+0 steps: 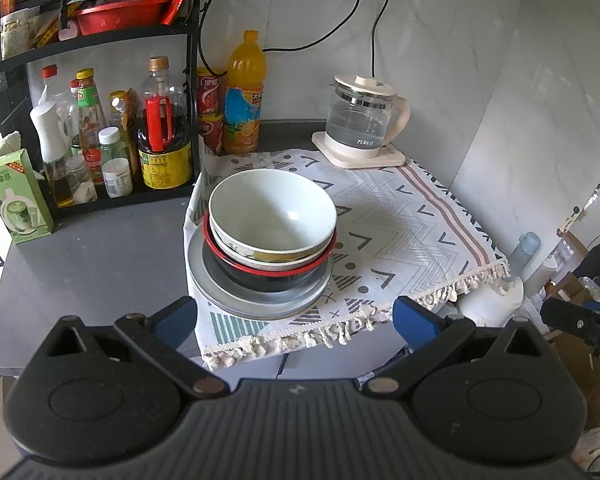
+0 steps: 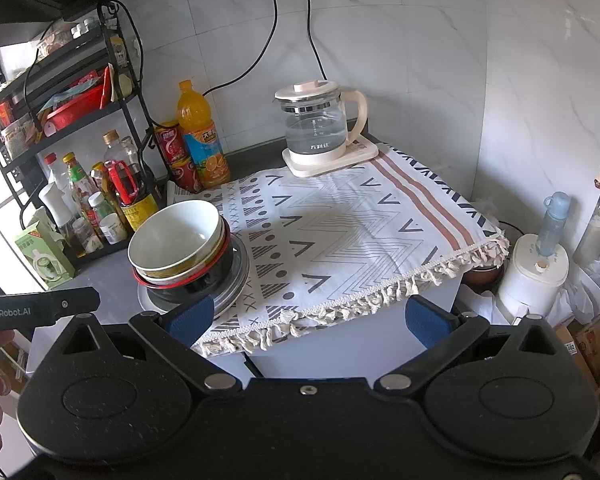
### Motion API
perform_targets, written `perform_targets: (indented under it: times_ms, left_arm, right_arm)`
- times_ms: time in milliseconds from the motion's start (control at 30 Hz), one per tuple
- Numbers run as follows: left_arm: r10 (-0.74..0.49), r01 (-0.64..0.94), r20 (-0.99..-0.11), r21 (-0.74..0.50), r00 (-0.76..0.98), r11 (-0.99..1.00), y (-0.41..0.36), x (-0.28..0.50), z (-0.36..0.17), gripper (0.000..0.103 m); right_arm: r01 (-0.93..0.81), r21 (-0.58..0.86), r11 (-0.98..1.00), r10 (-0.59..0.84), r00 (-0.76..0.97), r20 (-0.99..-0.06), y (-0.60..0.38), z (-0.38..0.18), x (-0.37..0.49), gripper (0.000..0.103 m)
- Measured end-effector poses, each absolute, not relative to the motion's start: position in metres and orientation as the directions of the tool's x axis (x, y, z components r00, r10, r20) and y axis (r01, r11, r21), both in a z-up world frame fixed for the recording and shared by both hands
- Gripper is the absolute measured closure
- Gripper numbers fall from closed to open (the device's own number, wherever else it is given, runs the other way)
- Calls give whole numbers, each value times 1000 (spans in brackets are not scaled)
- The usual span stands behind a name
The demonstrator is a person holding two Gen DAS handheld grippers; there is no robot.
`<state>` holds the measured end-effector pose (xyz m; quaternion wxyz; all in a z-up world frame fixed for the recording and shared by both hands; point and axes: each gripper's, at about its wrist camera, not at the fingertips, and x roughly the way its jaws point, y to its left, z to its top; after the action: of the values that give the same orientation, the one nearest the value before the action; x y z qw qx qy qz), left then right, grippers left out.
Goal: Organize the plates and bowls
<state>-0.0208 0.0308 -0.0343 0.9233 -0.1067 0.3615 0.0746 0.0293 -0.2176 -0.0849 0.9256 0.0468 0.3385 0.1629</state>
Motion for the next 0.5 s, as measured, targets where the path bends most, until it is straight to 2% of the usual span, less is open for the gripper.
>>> perform_targets:
  times_ms: [500]
  left_arm:
    - [50,-200,-685,-142,727,969,22,-16,-35,0]
  right_arm:
    - [-259,208,943,332,718,-612,-219,-87,27,0]
